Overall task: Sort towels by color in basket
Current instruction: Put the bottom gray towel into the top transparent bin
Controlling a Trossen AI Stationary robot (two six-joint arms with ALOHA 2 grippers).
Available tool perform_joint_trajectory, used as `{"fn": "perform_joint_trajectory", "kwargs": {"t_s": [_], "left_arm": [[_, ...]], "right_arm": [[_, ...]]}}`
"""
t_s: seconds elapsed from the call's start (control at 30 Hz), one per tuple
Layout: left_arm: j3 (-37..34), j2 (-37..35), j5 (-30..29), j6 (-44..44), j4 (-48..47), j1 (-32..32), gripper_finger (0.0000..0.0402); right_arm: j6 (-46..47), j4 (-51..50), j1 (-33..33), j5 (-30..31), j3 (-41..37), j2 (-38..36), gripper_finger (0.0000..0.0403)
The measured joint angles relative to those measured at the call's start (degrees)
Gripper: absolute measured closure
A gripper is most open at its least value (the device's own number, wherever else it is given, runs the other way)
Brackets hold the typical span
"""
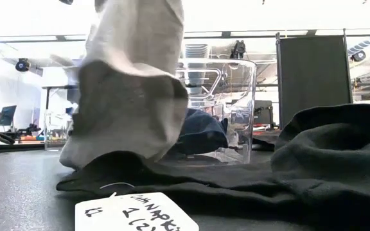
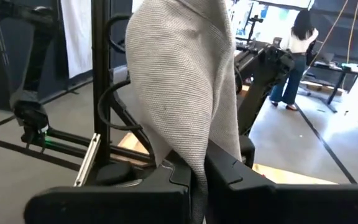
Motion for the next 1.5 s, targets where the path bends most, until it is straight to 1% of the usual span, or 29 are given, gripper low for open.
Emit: {"fn": "perform_joint_trajectory", "kwargs": {"t_s": [0.03,0.07,0.1,0.2,0.27,0.33,0.4,0.53,0.6,0.7,0.8,0.87,0.93,1.0,1.07,1.17,1.2,1.27,1.33,1.4,1.5], "left_arm": [[0.0,0.0,-0.2,0.6,0.1,0.0,0.0379],[0.0,0.0,-0.2,1.0,0.2,0.0,0.0388],[0.0,0.0,-0.2,1.2,0.3,0.0,0.0387],[0.1,-0.3,-0.9,0.4,1.1,-0.4,0.0363],[0.3,-0.6,-1.1,0.2,1.2,-0.9,0.034],[0.4,-0.8,-1.1,0.1,1.0,-1.4,0.0312],[0.7,-1.1,-1.1,0.0,0.0,-2.2,0.0275],[1.3,-1.4,-1.2,-0.2,-2.2,-3.9,0.0187],[1.3,-1.6,-2.5,-0.2,-2.2,-4.2,0.0138],[1.3,-1.6,-4.3,0.0,-3.6,-4.1,0.008],[1.2,-1.6,-4.3,0.0,-3.9,-4.1,0.0039],[1.2,-1.6,-4.6,0.0,-3.7,-3.4,0.0025],[1.2,-1.4,-6.0,0.0,-3.4,-1.9,0.002],[1.2,-1.1,-6.0,0.0,-3.4,-0.2,0.0022],[1.2,-0.8,-2.3,0.0,-3.2,2.0,0.0027],[1.2,0.0,6.6,1.8,-1.5,5.4,0.0037],[1.2,0.3,8.2,2.8,-0.6,6.3,0.0041],[1.2,0.8,8.9,5.0,0.8,7.2,0.0052],[1.2,1.3,9.7,6.6,1.4,7.4,0.0073],[1.2,2.0,12.1,7.4,1.4,7.4,0.0105],[1.2,3.0,18.0,9.1,1.8,7.3,0.0178]], "right_arm": [[0.1,0.0,0.0,0.0,0.0,0.0,0.0394],[0.2,-0.1,0.1,-0.4,0.0,0.0,0.0394],[0.3,-0.4,0.1,-1.3,0.0,0.0,0.0394],[1.6,-1.0,0.2,-4.6,0.0,0.0,0.0394],[2.2,-1.6,0.2,-5.2,0.0,0.0,0.0394],[2.8,-3.0,0.2,-5.3,0.0,0.0,0.0394],[2.8,-4.5,0.1,-5.2,0.0,-0.1,0.0394],[3.6,-5.7,0.1,-4.9,0.0,-0.1,0.0394],[3.7,-5.9,0.1,-4.9,0.0,-0.1,0.0394],[3.6,-6.1,0.1,-3.7,0.0,-0.1,0.0394],[3.6,-6.1,0.1,-3.5,0.0,-0.1,0.0394],[3.6,-6.1,0.1,-3.5,0.0,-0.1,0.0394],[3.6,-6.1,0.1,-3.4,0.0,-0.1,0.0394],[3.3,-6.1,0.1,-3.4,0.0,-0.1,0.0394],[3.2,-6.1,0.1,-3.4,0.0,-0.1,0.0394],[3.1,-5.9,0.1,-3.4,0.0,-0.1,0.0394],[3.0,-5.8,0.1,-3.4,0.0,-0.1,0.0394],[2.9,-5.8,0.1,-3.4,0.0,-0.1,0.0394],[2.7,-5.3,0.1,-3.4,0.0,-0.1,0.0394],[2.2,-4.0,0.1,-3.3,0.0,-0.1,0.0394],[1.0,-1.5,0.0,-3.3,0.0,-0.1,0.0394]]}}
